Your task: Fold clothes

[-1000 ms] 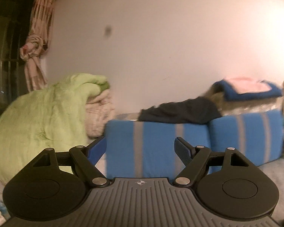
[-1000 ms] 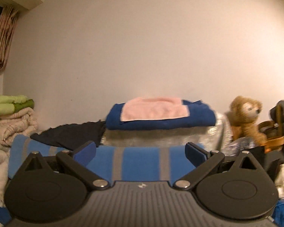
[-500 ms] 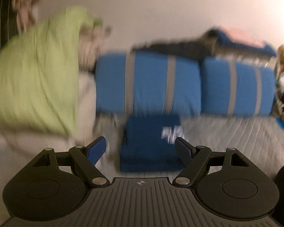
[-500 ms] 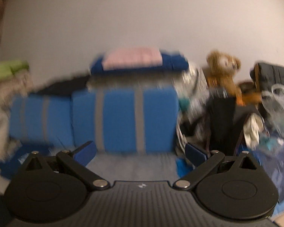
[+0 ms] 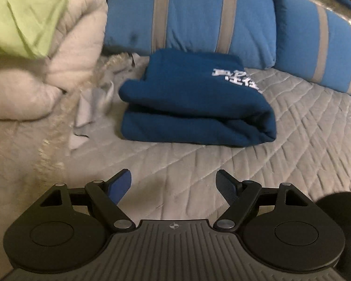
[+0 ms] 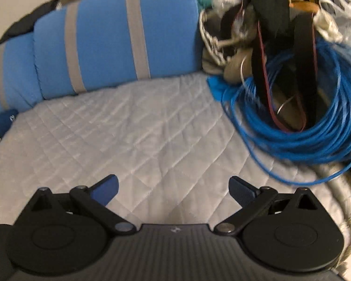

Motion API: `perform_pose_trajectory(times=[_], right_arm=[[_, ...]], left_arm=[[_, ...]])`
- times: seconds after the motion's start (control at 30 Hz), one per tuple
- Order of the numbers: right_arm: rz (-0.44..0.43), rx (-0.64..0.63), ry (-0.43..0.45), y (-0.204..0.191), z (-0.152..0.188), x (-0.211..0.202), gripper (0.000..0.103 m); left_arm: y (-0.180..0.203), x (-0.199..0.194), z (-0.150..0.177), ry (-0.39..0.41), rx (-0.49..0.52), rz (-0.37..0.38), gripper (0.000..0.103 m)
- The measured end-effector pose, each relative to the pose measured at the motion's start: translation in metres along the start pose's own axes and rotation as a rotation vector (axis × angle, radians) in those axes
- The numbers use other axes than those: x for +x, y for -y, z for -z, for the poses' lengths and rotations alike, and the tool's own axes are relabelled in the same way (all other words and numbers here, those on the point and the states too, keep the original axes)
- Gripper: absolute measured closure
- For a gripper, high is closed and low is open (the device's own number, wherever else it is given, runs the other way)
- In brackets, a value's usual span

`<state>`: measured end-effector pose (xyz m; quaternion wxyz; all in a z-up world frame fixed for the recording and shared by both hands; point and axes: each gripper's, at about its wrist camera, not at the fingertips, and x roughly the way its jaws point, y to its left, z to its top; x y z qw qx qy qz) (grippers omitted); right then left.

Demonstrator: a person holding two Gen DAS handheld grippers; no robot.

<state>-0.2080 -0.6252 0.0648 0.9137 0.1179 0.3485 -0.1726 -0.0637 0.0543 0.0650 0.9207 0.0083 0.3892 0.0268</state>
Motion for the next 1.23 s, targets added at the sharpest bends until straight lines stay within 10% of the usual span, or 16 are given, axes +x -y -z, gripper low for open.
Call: perform_pose_trajectory(times=[0.3, 0.47, 1.23], right_arm=[[0.060, -0.079, -0.055, -0.024, 0.024, 0.058, 0.000], [0.081, -0.073, -0.040, -0.027, 0.029, 0.072, 0.000], [0.046, -0.099, 0.059, -0.023, 0.036, 0.084, 0.001]], left_arm=[[0.006, 0.056, 0.004, -0.055, -0.064, 0.019, 0.022], [0.018, 0.072, 0.001, -0.019, -0.037, -0.016, 0.000], [0.031, 0.095, -0.003, 0.099, -0.058, -0.099, 0.000]])
